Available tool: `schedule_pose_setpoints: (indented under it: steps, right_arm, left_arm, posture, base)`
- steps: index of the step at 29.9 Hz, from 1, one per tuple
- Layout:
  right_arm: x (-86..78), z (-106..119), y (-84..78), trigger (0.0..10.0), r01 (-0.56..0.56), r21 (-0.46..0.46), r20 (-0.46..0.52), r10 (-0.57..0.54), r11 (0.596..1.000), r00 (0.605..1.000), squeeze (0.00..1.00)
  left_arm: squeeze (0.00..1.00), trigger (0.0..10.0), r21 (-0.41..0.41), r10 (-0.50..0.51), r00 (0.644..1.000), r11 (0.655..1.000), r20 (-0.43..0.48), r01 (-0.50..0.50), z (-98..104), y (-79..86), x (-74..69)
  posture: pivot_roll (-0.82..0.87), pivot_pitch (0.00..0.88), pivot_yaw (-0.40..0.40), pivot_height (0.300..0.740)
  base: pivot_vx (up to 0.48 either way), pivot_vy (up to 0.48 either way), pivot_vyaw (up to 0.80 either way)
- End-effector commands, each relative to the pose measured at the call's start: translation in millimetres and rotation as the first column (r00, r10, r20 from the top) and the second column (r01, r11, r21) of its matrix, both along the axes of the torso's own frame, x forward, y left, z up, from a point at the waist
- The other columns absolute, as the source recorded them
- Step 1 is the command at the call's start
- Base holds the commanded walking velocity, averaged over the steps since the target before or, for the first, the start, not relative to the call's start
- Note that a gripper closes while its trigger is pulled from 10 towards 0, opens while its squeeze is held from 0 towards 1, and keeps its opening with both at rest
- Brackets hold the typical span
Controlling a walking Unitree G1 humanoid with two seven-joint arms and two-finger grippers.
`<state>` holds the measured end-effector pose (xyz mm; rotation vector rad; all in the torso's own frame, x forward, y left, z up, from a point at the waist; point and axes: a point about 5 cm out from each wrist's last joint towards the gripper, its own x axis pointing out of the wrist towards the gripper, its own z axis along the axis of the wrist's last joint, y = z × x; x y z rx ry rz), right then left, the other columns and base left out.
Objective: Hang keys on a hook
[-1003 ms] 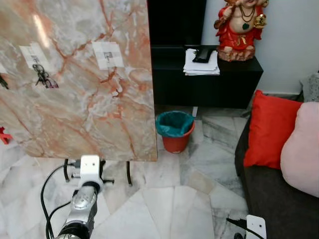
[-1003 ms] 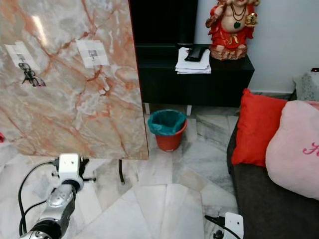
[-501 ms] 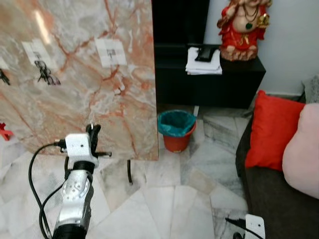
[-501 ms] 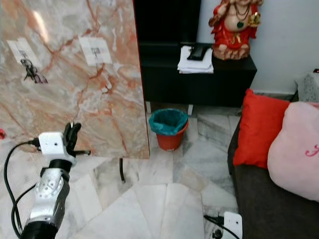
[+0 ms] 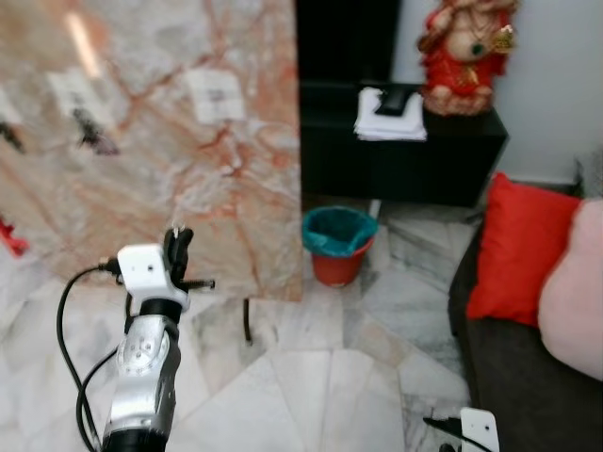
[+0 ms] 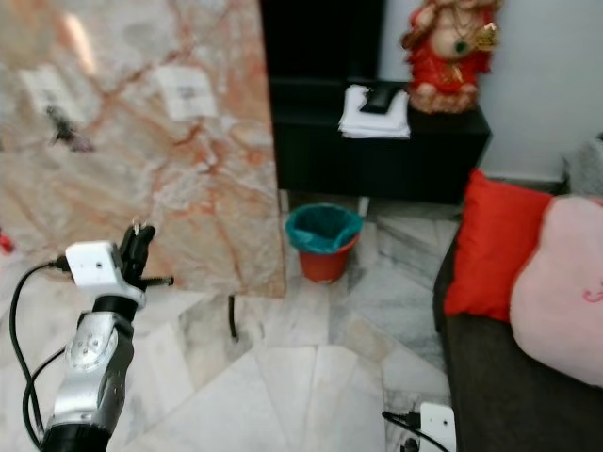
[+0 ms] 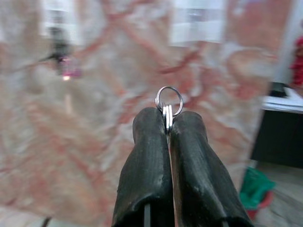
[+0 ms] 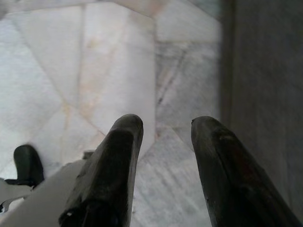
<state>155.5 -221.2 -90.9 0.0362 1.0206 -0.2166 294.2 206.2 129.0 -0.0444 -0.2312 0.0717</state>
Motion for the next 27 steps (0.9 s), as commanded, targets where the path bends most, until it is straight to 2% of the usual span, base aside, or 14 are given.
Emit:
schedule_pose_setpoints:
  steps: [1,3,17,27]
  right_arm:
    - [0.7,-0.3,2.2,10.0,0.005,0.007,-0.005,-0.005,1.000,1.000,0.00]
    - [-1.3,-1.4,2.2,10.0,-0.007,0.000,-0.028,0.007,1.000,1.000,0.00]
    - [-1.1,-2.5,7.4,10.0,-0.023,0.015,-0.034,0.023,1.000,0.999,0.00]
    - [-3.6,-2.6,3.6,10.0,-0.023,0.018,-0.039,0.024,1.000,0.999,0.00]
  left_arm:
    - [0.00,10.0,-0.014,0.008,1.000,1.000,0.007,-0.008,5.6,4.2,0.7]
    - [0.00,10.0,-0.044,0.006,1.000,0.999,0.004,-0.006,6.9,4.8,3.5]
    - [0.00,10.0,-0.058,-0.023,1.000,0.998,0.013,0.024,16.2,0.2,7.8]
    - [0.00,10.0,-0.062,-0.035,0.999,0.997,0.014,0.036,17.7,-2.7,9.0]
  posture:
    - [-0.15,0.000,0.015,0.740]
    - [-0.15,0.000,0.015,0.740]
    - [-0.15,0.000,0.018,0.740]
    - [-0.15,0.000,0.018,0.740]
  base:
    - [0.247,0.000,0.00]
    - [0.253,0.000,0.00]
    - [0.307,0.000,0.00]
    - [0.340,0.000,0.00]
